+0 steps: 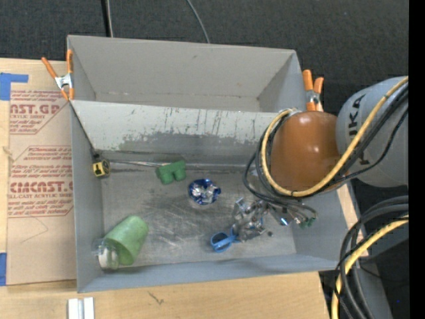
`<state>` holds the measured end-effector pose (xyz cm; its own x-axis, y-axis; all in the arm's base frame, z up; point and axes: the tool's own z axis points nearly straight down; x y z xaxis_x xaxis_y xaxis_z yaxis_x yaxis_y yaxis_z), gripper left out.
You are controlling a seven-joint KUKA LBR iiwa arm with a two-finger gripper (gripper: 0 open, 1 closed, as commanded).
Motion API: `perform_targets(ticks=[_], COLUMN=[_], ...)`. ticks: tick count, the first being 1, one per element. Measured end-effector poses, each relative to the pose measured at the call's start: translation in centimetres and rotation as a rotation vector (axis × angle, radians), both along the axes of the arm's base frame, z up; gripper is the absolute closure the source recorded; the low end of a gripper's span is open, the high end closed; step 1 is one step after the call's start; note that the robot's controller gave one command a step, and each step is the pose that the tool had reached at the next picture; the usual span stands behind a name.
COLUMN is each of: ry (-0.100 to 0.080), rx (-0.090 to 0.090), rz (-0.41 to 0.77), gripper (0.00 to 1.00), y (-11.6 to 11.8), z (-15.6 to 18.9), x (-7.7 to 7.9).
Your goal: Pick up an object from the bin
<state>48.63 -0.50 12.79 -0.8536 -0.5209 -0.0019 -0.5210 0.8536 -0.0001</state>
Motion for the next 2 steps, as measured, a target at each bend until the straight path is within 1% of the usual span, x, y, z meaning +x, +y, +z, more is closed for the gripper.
perform_targets(ticks=[1,2], ry=[-0.005,-0.003], rx=[0.000,0.000], rz=[0.042,0.317], gripper=[1.00,1.00], y=[0.3,1.2], z=[6.2,9.9], x=[0.5,1.3])
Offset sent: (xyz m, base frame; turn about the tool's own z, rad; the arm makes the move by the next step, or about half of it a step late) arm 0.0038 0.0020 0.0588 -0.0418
